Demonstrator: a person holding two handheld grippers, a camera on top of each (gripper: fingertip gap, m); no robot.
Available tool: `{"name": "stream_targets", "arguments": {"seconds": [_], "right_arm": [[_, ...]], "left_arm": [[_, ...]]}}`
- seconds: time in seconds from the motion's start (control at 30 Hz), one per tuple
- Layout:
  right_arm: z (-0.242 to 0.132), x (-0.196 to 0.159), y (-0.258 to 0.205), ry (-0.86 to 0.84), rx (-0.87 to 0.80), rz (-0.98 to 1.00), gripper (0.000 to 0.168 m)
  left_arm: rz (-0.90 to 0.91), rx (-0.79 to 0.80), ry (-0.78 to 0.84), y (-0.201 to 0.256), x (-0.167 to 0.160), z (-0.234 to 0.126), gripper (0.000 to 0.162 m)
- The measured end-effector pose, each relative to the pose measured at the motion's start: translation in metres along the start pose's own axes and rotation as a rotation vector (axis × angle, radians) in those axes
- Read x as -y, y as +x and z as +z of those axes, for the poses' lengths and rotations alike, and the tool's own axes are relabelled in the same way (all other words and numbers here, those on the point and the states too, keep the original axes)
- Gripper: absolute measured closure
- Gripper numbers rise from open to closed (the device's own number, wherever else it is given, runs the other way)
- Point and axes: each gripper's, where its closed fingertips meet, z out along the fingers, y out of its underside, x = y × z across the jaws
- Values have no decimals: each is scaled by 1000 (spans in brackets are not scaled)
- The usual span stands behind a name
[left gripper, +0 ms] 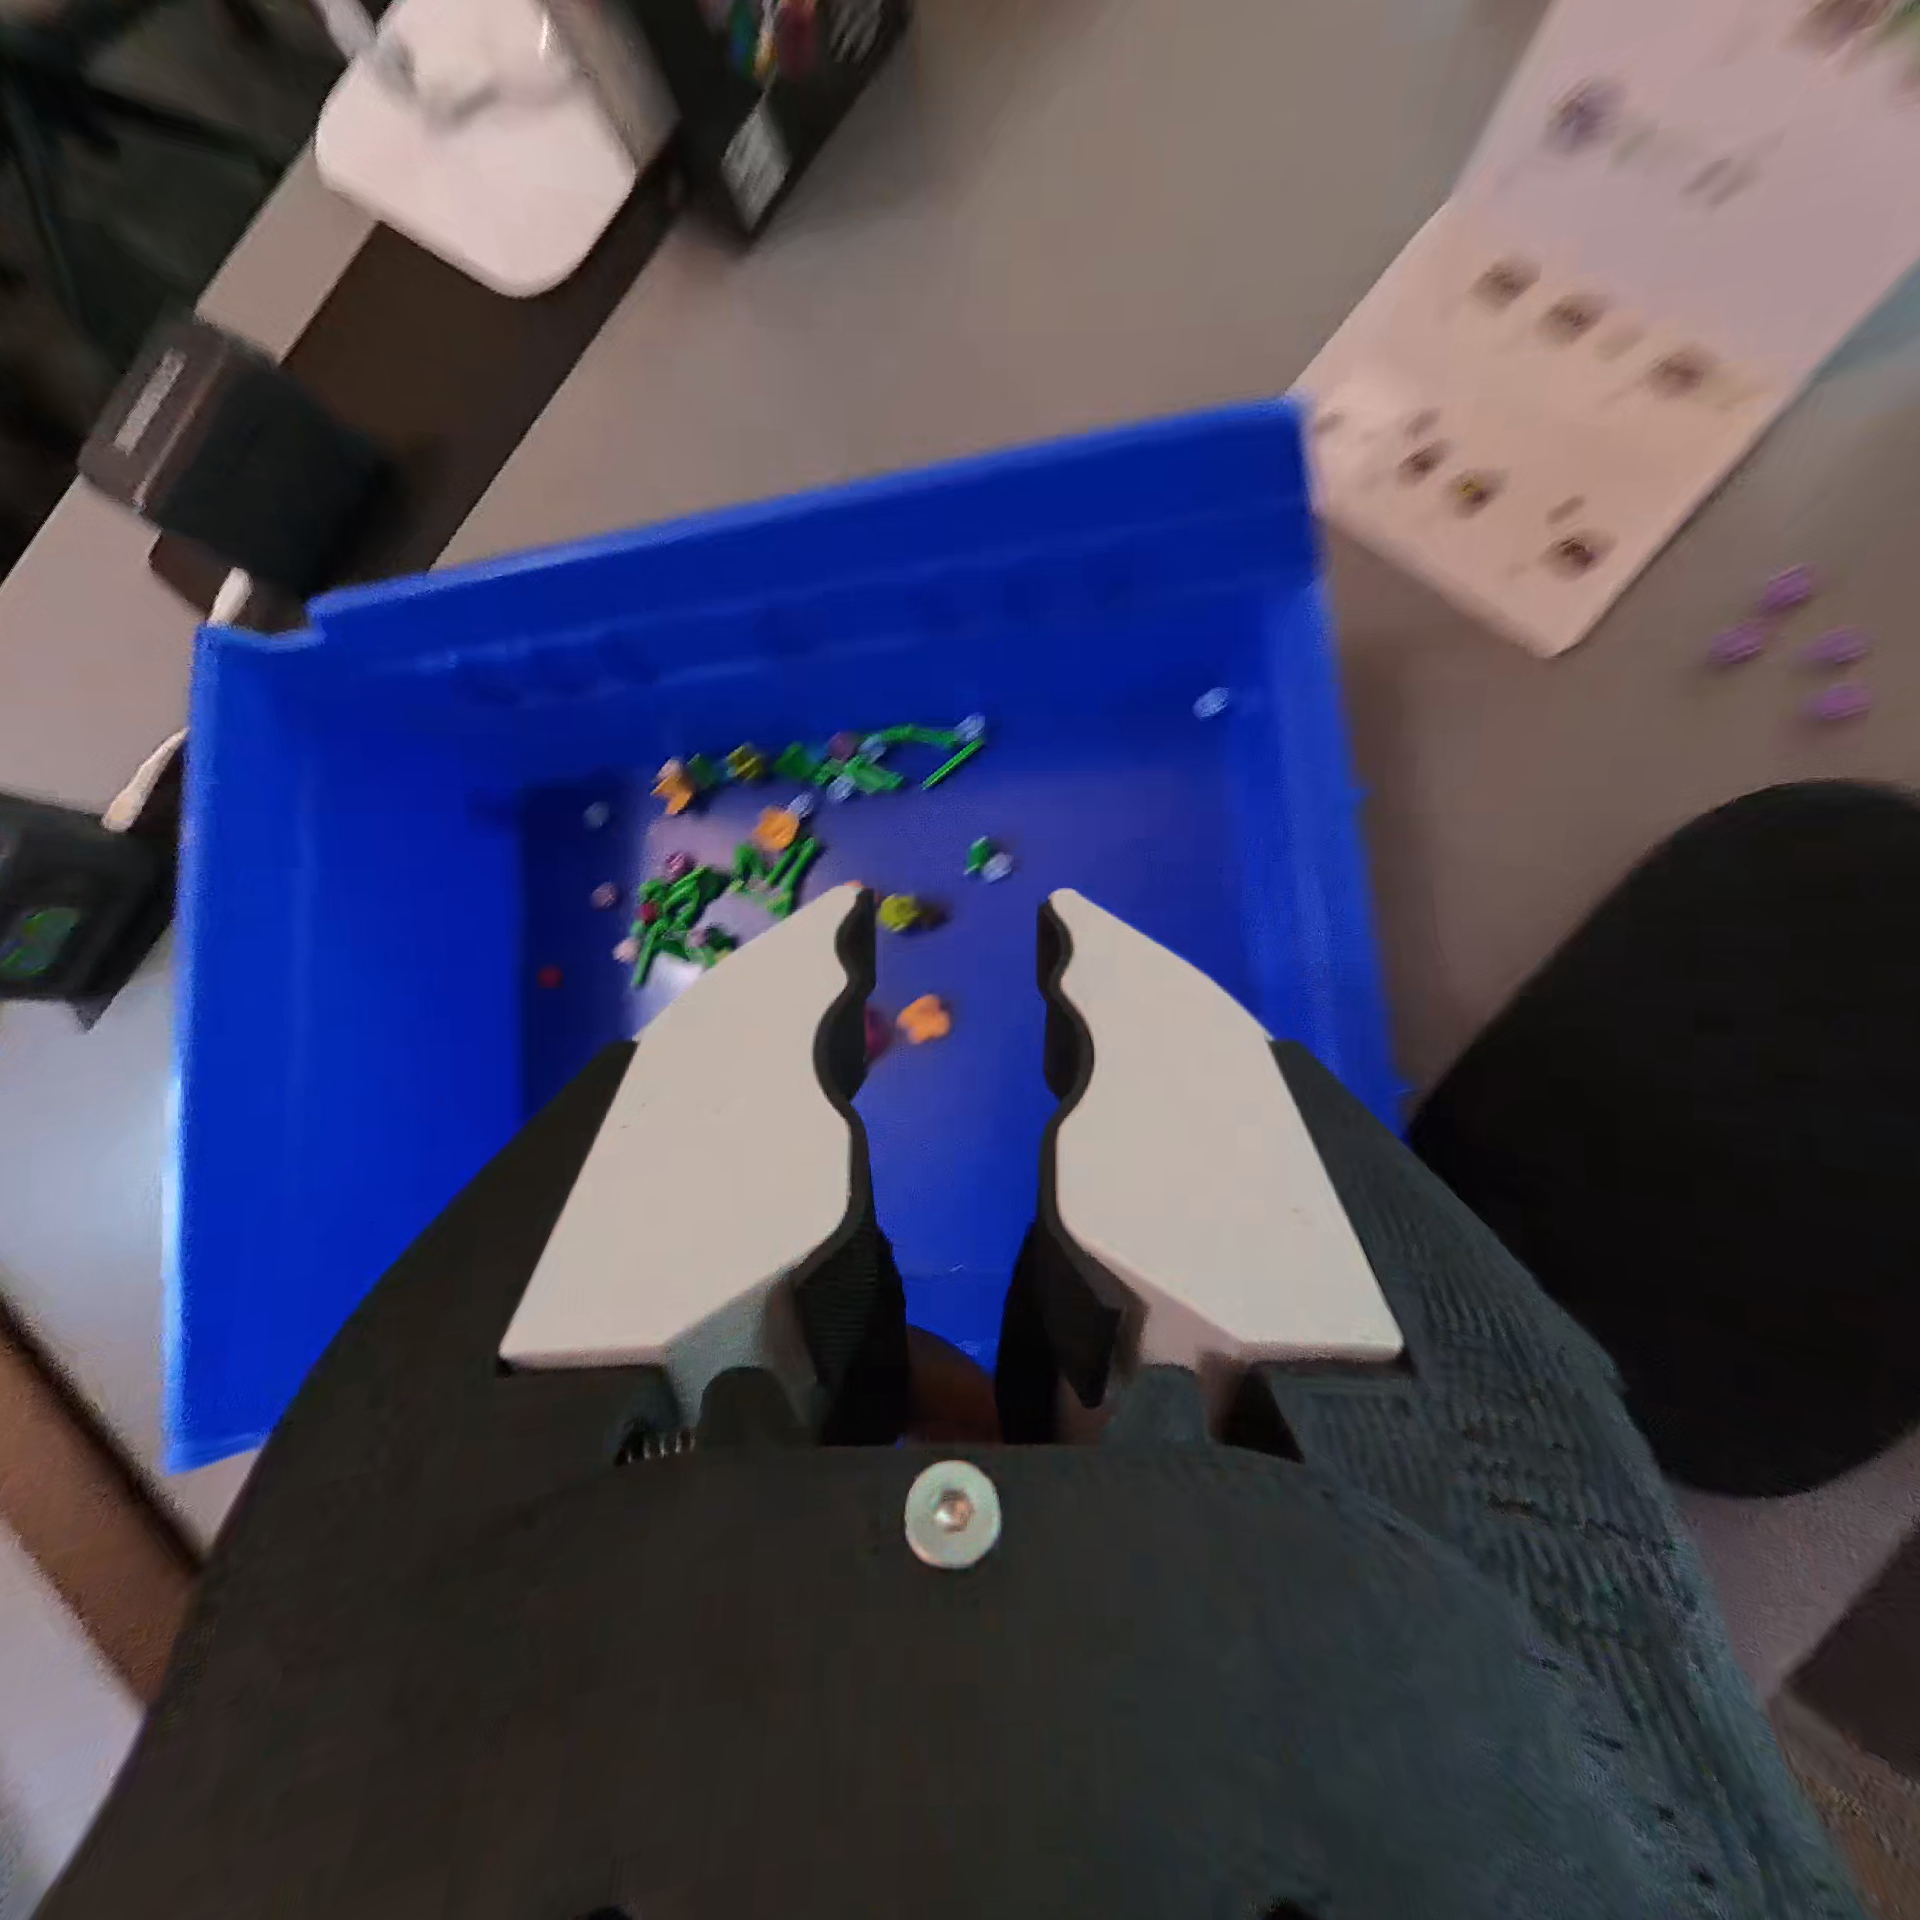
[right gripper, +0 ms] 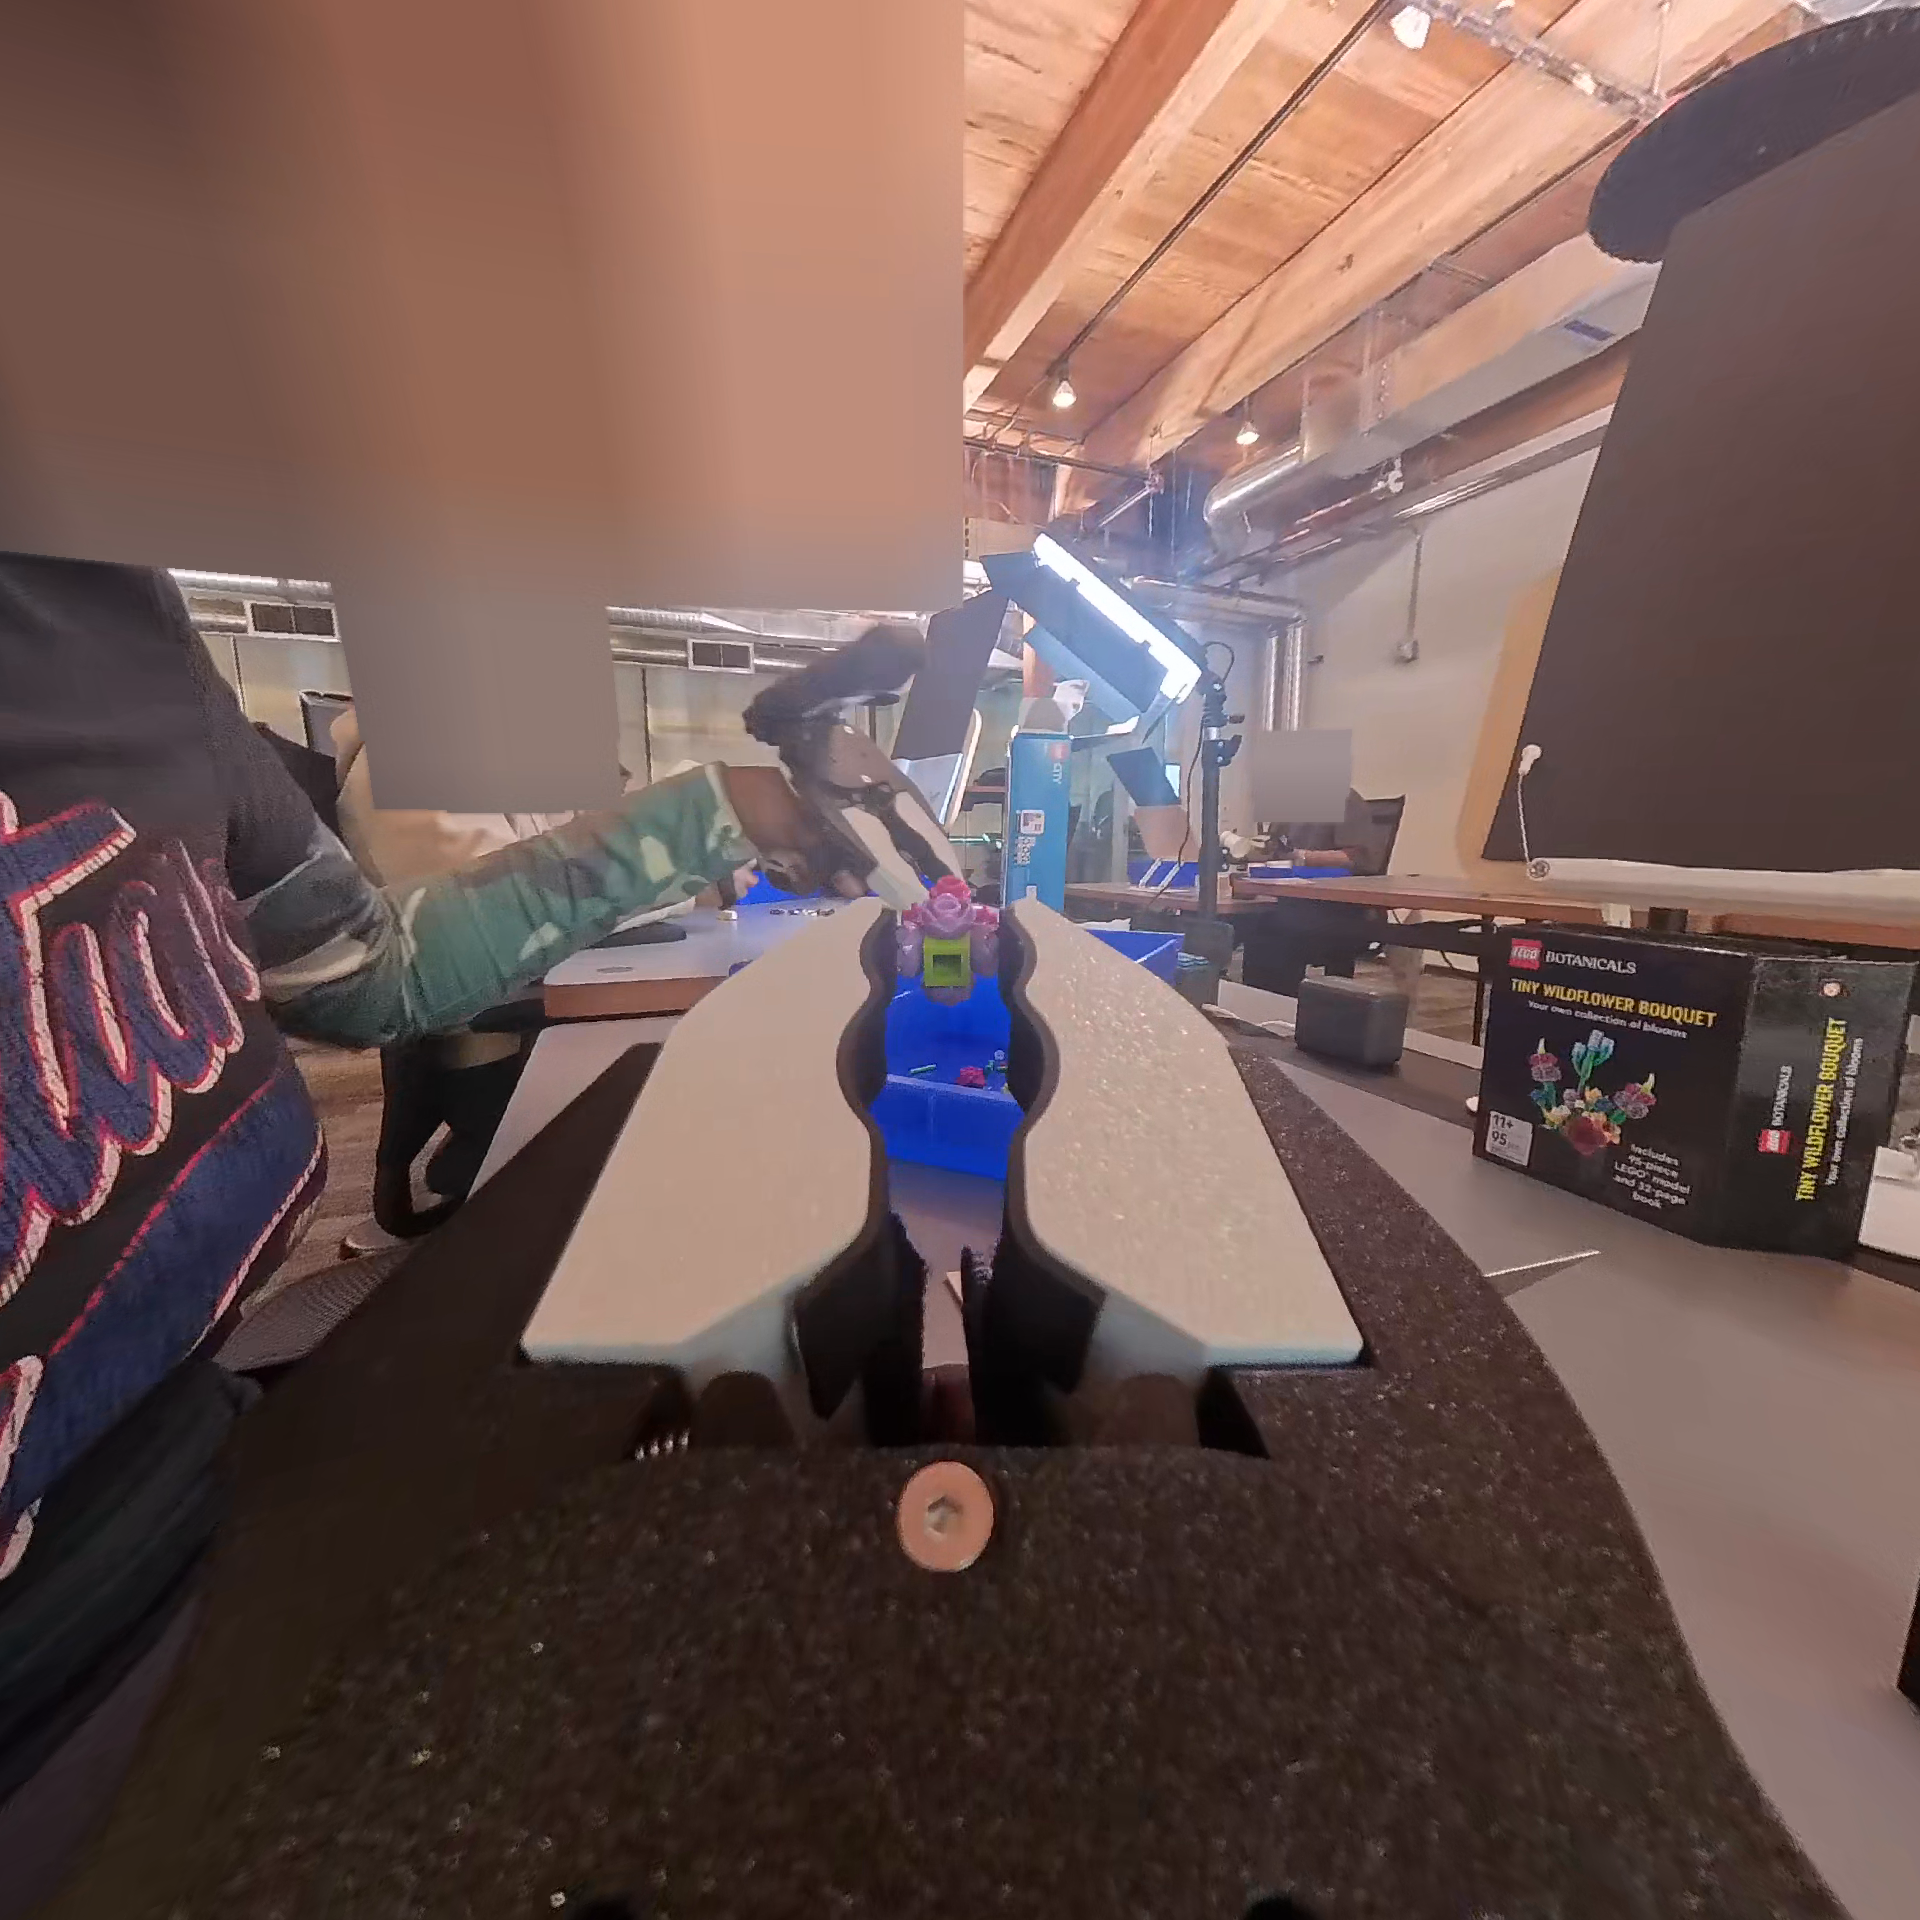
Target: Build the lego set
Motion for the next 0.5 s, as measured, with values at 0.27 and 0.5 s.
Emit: {"name": "stream_targets", "arguments": {"seconds": [0.27,0.5], "right_arm": [[-4,2,7,24,-21,42,150],[-4,2,9,27,-21,56,150]], "left_arm": [[97,-61,-350,-41,-42,43,139],[211,-317,-364,1,-38,83,141]]}}
